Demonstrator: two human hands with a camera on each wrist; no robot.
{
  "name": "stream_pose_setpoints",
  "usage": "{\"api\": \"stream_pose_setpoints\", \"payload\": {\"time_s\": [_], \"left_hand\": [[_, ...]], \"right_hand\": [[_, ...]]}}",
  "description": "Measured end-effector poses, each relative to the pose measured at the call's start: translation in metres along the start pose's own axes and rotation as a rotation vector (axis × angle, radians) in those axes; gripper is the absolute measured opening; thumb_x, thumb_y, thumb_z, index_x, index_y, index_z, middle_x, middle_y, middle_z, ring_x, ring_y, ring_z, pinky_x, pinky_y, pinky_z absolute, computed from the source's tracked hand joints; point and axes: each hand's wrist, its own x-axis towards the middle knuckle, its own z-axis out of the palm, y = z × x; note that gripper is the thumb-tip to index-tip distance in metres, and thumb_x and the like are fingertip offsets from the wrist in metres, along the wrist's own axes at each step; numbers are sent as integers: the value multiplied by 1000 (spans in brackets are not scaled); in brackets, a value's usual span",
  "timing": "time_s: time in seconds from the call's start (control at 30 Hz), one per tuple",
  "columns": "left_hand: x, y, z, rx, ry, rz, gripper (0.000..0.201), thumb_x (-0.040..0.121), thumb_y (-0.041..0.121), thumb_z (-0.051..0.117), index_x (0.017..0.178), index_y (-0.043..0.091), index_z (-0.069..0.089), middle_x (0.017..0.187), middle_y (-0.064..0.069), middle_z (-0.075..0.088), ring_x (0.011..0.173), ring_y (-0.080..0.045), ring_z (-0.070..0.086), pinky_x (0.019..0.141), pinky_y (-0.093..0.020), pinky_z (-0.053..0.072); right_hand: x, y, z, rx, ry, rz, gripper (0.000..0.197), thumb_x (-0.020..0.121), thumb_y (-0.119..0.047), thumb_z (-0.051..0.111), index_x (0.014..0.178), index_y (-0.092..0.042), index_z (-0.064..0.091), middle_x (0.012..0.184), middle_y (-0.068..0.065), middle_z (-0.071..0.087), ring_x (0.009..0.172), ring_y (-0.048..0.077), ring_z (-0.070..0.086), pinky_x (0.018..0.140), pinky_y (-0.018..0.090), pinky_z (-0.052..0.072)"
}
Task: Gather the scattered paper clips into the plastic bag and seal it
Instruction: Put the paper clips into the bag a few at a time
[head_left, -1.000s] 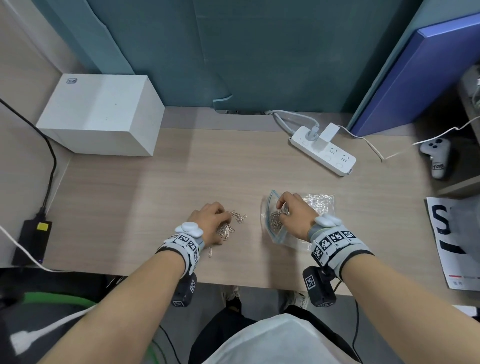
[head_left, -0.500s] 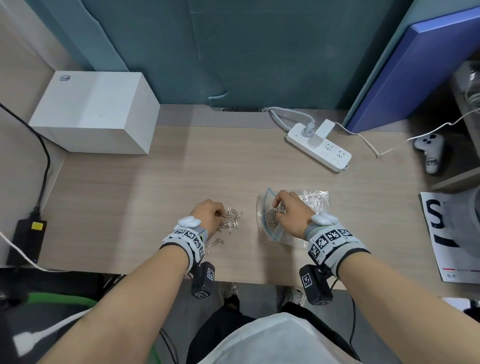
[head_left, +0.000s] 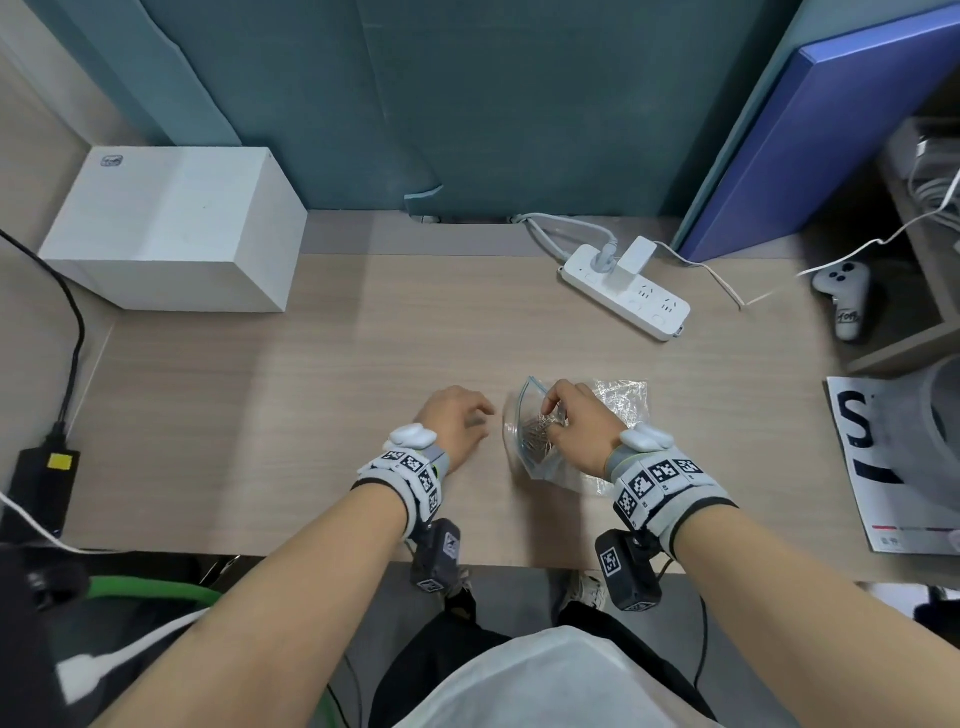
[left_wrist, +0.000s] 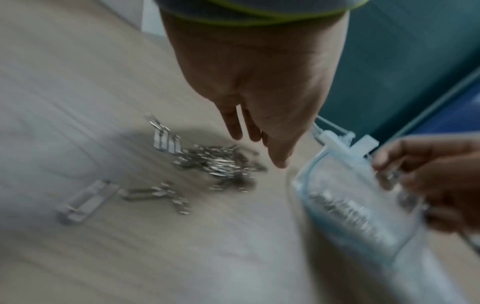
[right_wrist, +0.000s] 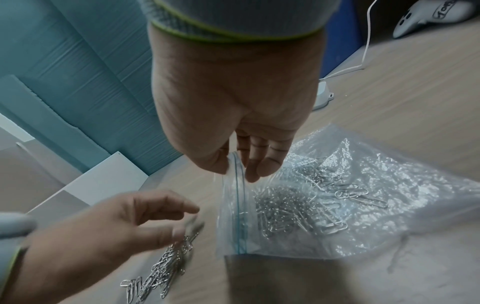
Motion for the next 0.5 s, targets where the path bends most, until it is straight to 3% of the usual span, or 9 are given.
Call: {"api": "stream_pose_setpoints", "payload": {"time_s": [0.07, 0.13, 0.23, 0.33, 0.4, 0.5], "left_hand": [[-5, -22, -4, 215, -85, 54, 35, 82, 22, 76, 115, 33, 71, 132, 3, 59, 123, -22, 49, 104, -37, 43], [-12, -35, -8, 302, -162, 99, 42, 81, 22, 76, 120, 37, 68, 140, 7, 52, 129, -21, 44, 106, -38, 41], [-20, -46, -18, 318, -207, 152, 42, 77, 26, 78, 115, 41, 67, 132, 14, 52, 123, -19, 47, 98, -37, 44], [-25, -55, -30, 436, -308, 170, 64, 62, 38, 86, 118, 49, 56, 130, 22, 46, 114, -8, 43, 87, -32, 46], [-29, -58, -32, 478, -341, 171, 72, 57, 35, 90, 119, 48, 55, 128, 21, 44, 112, -8, 41, 82, -31, 47], [-34, -60, -28, 453, -262, 192, 52, 69, 21, 85, 113, 34, 60, 123, 11, 48, 109, -14, 44, 76, -34, 49]], "right_hand": [[-1, 2, 0, 1, 0, 8, 23, 88, -10, 57, 105, -26, 55, 105, -3, 49, 90, 24, 58, 80, 36, 46], [-1, 3, 1, -3, 0, 11, 22, 88, -11, 57, 104, -27, 54, 105, -3, 50, 90, 24, 58, 77, 36, 45], [1, 1, 2, -3, -5, 7, 21, 90, -12, 57, 104, -27, 54, 105, -3, 50, 87, 24, 58, 72, 35, 44], [2, -3, 3, -9, -6, -7, 18, 91, -13, 57, 105, -24, 54, 106, -1, 51, 85, 24, 59, 71, 35, 43], [2, -3, 3, 1, -12, -7, 17, 91, -14, 57, 105, -24, 54, 106, -1, 50, 85, 24, 59, 71, 35, 43], [3, -5, 4, -7, -21, -14, 18, 90, -13, 56, 105, -24, 54, 105, -2, 50, 84, 24, 58, 70, 35, 42]]}}
